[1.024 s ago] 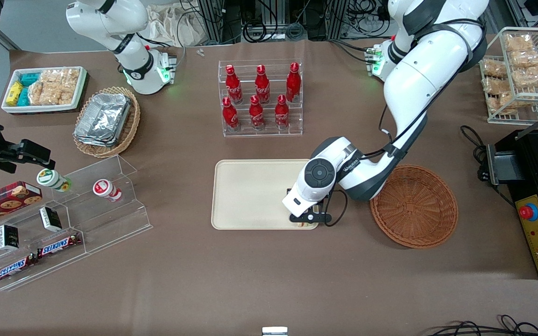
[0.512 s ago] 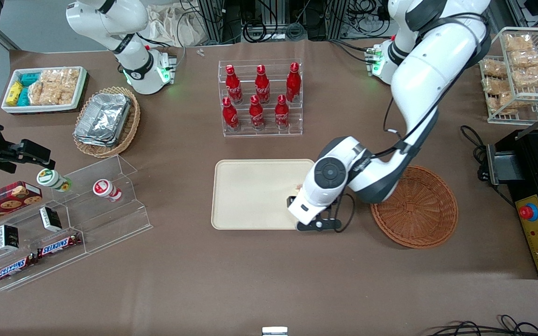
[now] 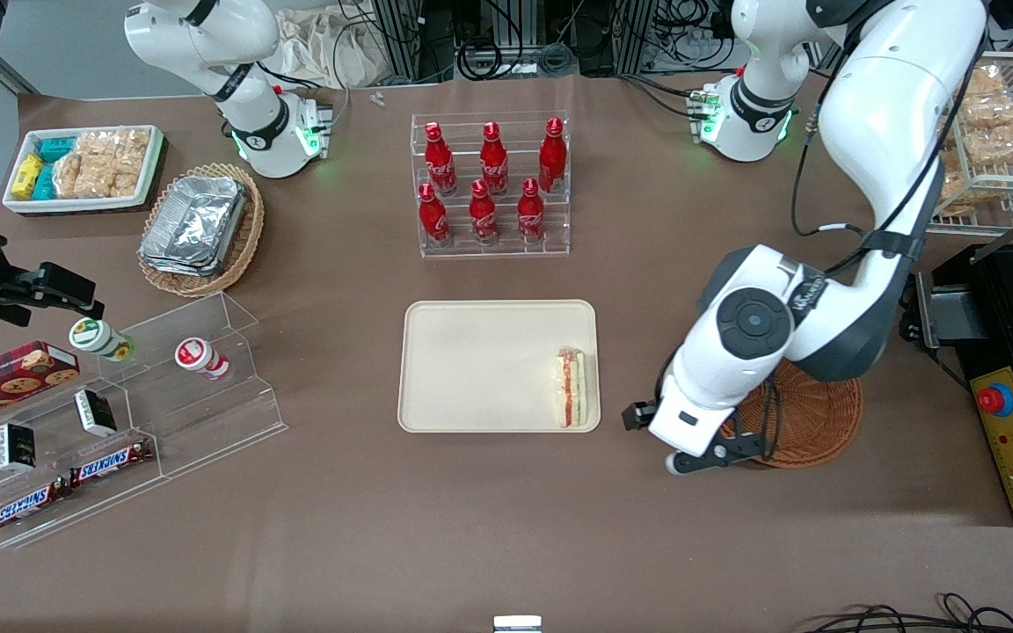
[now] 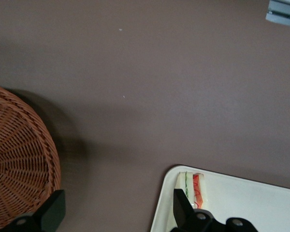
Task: Place sandwich from basket to tray
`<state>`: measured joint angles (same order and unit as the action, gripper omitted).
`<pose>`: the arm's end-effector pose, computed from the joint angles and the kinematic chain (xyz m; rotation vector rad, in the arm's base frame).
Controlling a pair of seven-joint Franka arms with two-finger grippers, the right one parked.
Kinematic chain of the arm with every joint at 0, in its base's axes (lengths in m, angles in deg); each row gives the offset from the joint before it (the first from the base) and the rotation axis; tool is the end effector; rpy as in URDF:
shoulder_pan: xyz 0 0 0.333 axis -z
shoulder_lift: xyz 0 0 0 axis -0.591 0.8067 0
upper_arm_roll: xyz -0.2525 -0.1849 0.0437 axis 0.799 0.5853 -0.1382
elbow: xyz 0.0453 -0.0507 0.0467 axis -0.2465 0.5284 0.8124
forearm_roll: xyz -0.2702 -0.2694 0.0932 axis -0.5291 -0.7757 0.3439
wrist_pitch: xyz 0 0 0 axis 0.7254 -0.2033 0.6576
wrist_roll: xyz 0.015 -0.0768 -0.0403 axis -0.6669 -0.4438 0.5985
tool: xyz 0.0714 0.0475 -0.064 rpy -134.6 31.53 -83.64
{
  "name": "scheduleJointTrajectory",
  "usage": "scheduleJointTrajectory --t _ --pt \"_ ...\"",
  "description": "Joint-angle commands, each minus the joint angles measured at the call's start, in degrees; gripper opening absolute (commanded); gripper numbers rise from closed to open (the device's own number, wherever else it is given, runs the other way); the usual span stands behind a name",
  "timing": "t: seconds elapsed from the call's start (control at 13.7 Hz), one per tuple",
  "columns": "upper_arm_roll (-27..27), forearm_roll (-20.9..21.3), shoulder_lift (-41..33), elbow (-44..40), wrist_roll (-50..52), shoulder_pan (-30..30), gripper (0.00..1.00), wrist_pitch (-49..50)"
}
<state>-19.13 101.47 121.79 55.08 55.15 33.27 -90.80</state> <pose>0.6757 -0.2826 0.3779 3.0674 0.3688 0.1675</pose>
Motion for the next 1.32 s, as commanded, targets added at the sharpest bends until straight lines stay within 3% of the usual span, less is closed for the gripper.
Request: scheduleJointTrajectory --t 0.0,0.22,0.8,1.24 --pt "0.58 0.09 -2.11 0.00 0.79 -0.82 1.00 2.59" --pt "0.76 -0.43 -3.08 0.00 -1.84 -2.49 1.00 4.71" --pt "0.67 -10.10 -10.37 1.49 -21.16 -12.76 1.00 13.32" --pt "0.49 -10.11 -14.15 4.22 -39.01 -19.10 1.00 15.87"
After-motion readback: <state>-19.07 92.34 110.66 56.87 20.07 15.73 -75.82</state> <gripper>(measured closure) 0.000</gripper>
